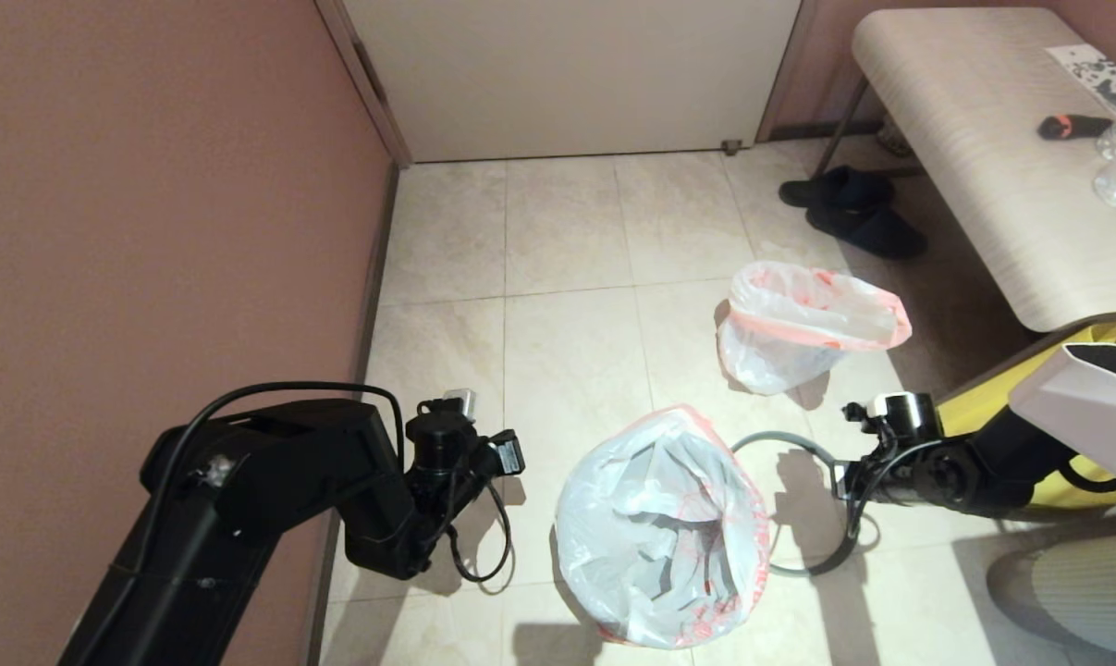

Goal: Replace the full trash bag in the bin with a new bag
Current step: Place the trash can ring on the trash can

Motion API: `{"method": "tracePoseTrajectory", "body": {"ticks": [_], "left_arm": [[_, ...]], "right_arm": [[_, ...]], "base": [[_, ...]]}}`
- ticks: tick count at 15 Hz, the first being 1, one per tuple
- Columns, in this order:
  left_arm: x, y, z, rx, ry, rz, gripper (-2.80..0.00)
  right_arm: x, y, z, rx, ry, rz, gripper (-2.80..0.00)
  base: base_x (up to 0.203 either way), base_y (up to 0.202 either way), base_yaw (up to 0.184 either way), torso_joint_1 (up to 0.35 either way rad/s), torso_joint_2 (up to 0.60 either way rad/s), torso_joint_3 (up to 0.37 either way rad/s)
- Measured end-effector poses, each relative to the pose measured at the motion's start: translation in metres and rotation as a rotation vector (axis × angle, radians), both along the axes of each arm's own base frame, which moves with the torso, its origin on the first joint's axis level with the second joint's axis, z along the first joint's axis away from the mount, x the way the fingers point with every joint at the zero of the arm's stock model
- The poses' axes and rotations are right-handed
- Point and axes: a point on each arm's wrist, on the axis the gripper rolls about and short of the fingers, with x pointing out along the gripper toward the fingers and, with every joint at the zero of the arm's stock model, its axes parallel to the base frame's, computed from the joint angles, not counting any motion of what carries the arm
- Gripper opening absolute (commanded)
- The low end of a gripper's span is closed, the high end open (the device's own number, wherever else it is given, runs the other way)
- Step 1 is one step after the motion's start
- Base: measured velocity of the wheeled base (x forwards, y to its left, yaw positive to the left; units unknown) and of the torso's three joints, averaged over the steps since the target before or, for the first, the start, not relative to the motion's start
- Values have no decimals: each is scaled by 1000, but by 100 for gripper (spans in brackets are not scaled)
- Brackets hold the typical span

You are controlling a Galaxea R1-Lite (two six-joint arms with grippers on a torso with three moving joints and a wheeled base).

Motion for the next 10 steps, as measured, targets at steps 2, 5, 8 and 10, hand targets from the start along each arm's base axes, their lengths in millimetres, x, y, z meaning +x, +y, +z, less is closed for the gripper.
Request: {"method": "tracePoseTrajectory", "body": {"ticks": [2, 5, 8, 10], "left_arm": [[0, 0, -1, 3, 2, 2, -280], [0, 0, -3, 19, -15, 0, -280], [0, 0, -6, 35, -16, -4, -280], [0, 0, -8, 37, -13, -3, -280]], "right_arm": [[5, -10, -26, -55, 43, -3, -280], [10, -26, -48, -103, 21, 25, -280], [14, -46, -66, -156, 42, 75, -280], [17, -58, -76, -176, 62, 86, 0]], "base": [[0, 0, 0, 0, 0, 0], [0, 0, 0, 0, 0, 0], [0, 0, 0, 0, 0, 0], [0, 0, 0, 0, 0, 0]]}}
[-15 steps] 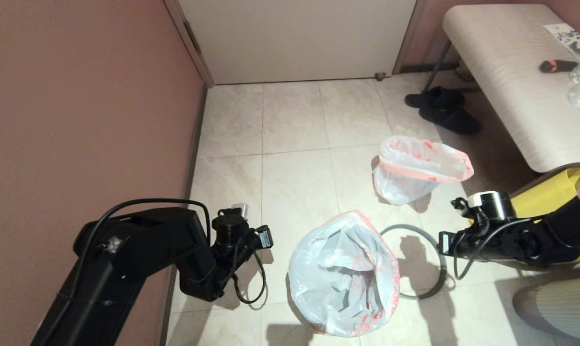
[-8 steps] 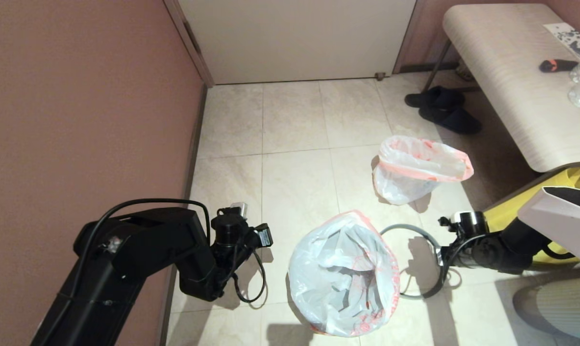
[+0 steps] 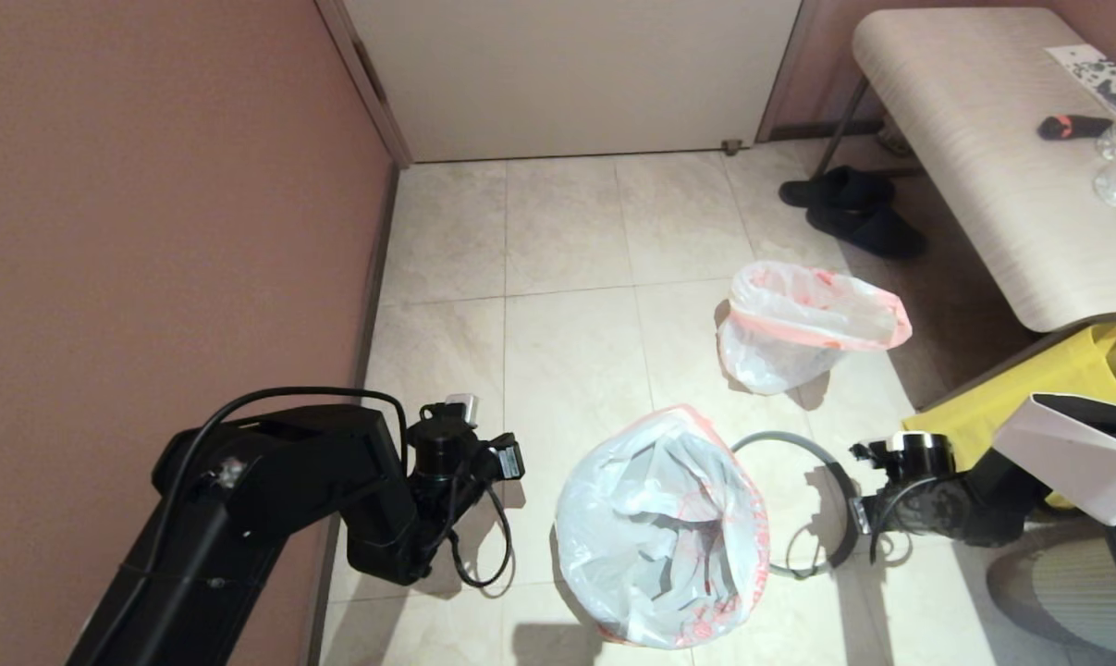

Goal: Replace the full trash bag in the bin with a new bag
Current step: Place the trash can ring on the trash can

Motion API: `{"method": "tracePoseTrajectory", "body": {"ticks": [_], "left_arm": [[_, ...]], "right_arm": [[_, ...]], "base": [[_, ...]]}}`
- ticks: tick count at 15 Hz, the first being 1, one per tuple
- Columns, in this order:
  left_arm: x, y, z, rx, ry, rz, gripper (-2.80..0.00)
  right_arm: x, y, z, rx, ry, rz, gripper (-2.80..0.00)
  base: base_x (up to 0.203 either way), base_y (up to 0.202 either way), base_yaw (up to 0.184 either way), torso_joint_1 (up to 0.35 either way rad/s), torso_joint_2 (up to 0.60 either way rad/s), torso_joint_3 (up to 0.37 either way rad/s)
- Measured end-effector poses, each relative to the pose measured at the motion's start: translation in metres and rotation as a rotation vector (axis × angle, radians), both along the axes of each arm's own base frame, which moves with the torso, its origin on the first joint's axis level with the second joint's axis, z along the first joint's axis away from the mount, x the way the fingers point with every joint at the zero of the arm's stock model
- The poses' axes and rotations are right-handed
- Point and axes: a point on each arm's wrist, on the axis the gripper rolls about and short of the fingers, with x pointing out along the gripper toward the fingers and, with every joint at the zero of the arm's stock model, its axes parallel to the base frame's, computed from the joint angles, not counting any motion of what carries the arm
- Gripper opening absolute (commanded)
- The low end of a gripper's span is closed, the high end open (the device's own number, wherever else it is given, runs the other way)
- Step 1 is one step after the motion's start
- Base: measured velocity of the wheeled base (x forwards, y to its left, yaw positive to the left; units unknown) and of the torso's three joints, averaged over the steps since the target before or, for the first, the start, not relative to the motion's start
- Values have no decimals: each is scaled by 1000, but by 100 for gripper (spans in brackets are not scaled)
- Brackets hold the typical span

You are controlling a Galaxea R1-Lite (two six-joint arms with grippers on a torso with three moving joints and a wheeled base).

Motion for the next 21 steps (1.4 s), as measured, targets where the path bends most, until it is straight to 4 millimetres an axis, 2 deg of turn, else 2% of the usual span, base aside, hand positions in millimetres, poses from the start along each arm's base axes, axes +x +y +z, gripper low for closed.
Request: {"method": "tracePoseTrajectory", "body": {"ticks": [7, 15, 16, 21], "left_arm": [[-1, -1, -5, 9, 10, -5, -280], [-2, -5, -14, 34, 2, -10, -280], [-2, -5, -14, 37, 3, -10, -280], [-2, -5, -18, 59, 3, -13, -280]], "right_arm": [[11, -17, -30, 31, 4, 57, 0], [17, -23, -60, 91, 9, 100, 0], [17, -24, -63, 93, 12, 96, -280], [21, -28, -76, 115, 56, 92, -280]], "base": [[0, 0, 0, 0, 0, 0], [0, 0, 0, 0, 0, 0], [0, 0, 0, 0, 0, 0], [0, 0, 0, 0, 0, 0]]}}
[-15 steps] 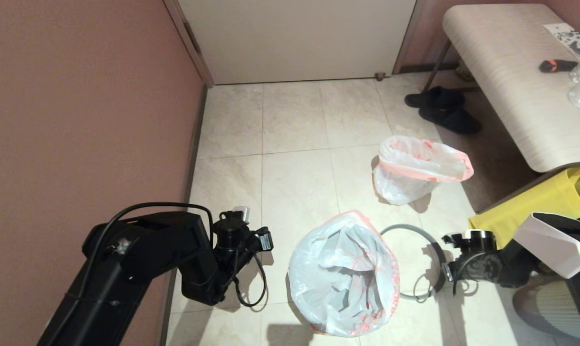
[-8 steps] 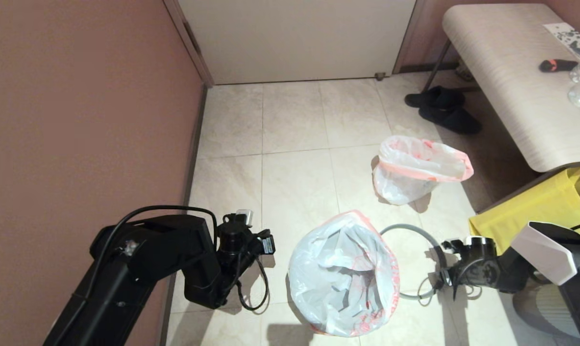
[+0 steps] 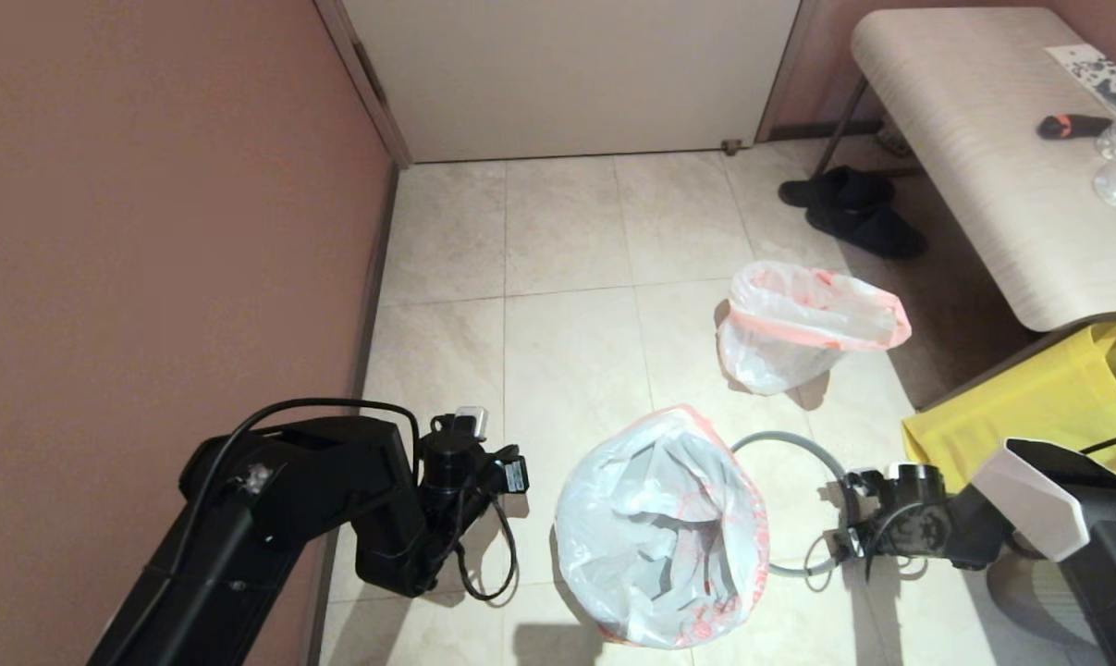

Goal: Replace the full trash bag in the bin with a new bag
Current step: Place the trash can ring on the trash can

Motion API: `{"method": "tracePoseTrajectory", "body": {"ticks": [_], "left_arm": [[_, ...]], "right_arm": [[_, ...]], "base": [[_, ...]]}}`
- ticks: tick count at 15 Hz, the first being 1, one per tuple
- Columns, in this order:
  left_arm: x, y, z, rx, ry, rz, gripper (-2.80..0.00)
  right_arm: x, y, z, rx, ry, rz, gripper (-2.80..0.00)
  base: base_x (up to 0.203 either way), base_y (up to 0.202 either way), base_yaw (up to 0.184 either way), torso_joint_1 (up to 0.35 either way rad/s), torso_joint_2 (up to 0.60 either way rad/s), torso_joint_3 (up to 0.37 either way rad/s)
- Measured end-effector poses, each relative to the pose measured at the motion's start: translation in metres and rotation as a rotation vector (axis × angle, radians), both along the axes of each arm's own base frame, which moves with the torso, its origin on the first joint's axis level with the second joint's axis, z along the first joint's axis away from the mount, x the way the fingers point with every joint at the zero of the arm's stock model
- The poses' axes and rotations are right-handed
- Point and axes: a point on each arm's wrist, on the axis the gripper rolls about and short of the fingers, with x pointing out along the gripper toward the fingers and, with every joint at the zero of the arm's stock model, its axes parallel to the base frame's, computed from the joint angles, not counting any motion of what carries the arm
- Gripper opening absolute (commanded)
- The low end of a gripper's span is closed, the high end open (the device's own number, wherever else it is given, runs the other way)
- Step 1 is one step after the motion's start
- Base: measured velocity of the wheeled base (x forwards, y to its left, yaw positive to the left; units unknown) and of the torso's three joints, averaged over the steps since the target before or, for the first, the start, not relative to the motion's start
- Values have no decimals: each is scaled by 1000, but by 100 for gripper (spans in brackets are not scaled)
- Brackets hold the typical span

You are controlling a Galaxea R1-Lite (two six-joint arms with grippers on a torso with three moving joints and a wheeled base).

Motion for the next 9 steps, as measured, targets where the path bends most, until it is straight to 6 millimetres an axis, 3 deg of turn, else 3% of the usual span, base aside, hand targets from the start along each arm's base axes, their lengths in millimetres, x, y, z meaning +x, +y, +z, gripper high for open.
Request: {"method": "tracePoseTrajectory", "body": {"ticks": [5, 9], "left_arm": [[0, 0, 0, 1, -1, -2, -280], [0, 0, -1, 0, 0, -1, -280]], "right_arm": [[0, -1, -12, 2, 35, 1, -280], [-6, 2, 2, 3, 55, 19, -280]], "base": [[0, 0, 0, 0, 0, 0], [0, 0, 0, 0, 0, 0]]}}
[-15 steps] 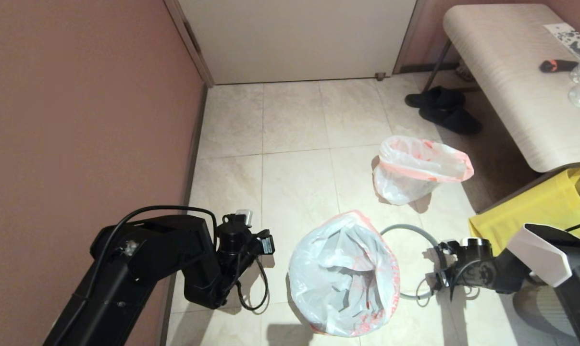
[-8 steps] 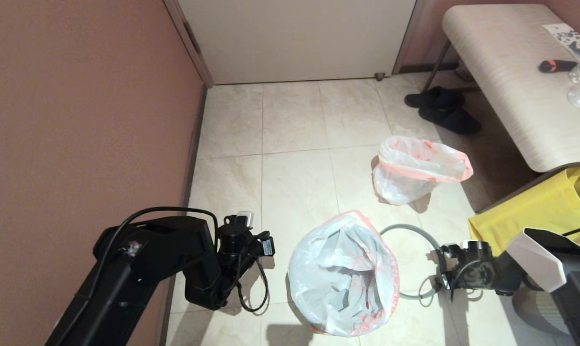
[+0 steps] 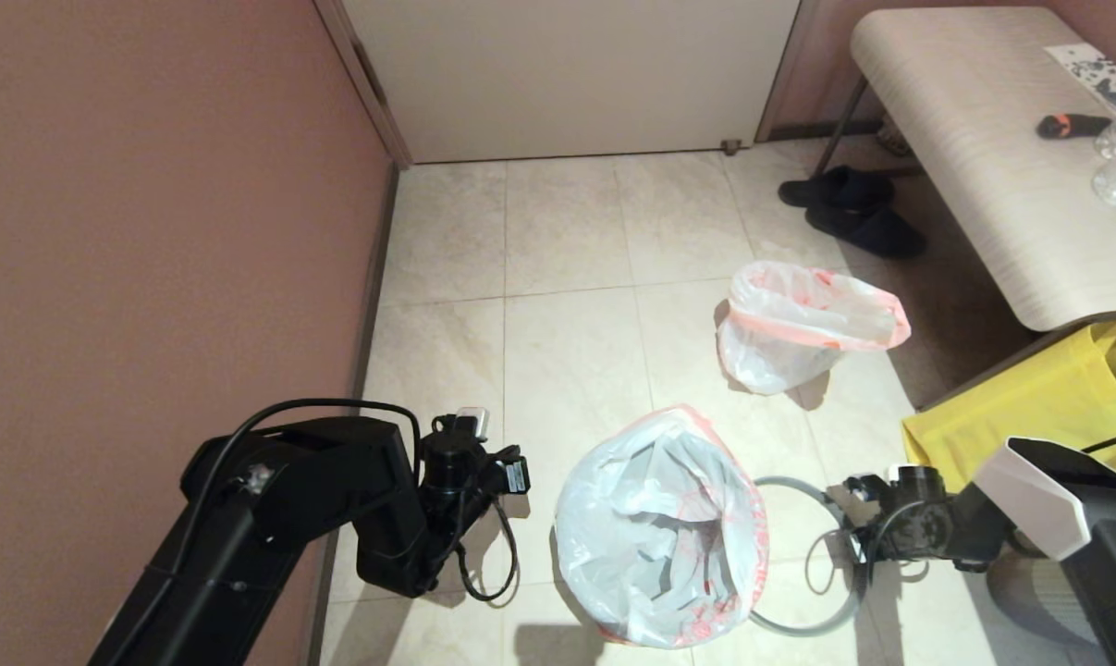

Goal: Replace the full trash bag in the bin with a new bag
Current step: Place the trash can ring on the trash can

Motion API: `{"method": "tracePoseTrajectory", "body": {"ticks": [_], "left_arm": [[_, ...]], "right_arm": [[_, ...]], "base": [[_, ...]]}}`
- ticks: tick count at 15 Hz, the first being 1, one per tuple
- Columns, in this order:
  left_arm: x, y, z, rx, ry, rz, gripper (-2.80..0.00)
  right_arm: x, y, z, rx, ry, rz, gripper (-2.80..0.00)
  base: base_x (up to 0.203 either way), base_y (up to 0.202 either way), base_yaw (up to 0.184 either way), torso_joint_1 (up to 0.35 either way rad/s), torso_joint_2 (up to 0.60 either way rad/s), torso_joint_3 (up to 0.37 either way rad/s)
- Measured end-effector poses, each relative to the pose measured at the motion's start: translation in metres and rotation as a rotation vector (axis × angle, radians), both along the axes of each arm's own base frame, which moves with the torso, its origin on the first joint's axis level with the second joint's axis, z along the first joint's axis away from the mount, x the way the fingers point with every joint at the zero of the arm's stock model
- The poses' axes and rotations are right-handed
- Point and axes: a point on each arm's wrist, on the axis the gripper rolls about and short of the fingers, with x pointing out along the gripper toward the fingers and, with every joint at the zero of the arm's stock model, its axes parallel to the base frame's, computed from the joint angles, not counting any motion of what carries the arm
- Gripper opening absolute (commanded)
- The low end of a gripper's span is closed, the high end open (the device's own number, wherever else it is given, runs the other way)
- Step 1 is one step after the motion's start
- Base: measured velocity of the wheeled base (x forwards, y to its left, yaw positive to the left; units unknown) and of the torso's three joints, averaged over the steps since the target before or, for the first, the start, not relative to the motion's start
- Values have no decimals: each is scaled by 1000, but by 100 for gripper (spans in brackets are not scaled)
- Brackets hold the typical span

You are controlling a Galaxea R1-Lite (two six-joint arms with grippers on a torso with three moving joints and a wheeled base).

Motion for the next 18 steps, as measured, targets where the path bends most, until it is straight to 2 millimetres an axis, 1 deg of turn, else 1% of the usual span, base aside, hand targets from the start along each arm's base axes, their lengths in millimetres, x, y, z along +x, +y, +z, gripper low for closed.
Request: {"method": "tracePoseTrajectory", "body": {"ticks": [2, 5, 7, 9, 12, 18], "left_arm": [[1, 1, 0, 0, -2, 3, -280], [1, 0, 1, -1, -5, 3, -280], [1, 1, 1, -2, -6, 3, -280], [1, 1, 1, -2, -6, 2, -280], [2, 1, 1, -3, -8, 3, -280], [3, 0, 3, 0, -18, 22, -280]], "right_arm": [[-4, 0, 18, -6, -2, 6, -280], [-14, 5, 57, -13, -12, 17, -280], [-20, 6, 88, -21, -49, 15, -280], [-27, 7, 125, -34, -121, 12, -280], [-42, 9, 177, -60, -215, 4, -280], [-63, 0, 271, -158, -461, -61, -280]], "base": [[0, 0, 0, 0, 0, 0], [0, 0, 0, 0, 0, 0], [0, 0, 0, 0, 0, 0], [0, 0, 0, 0, 0, 0], [0, 0, 0, 0, 0, 0], [0, 0, 0, 0, 0, 0]]}}
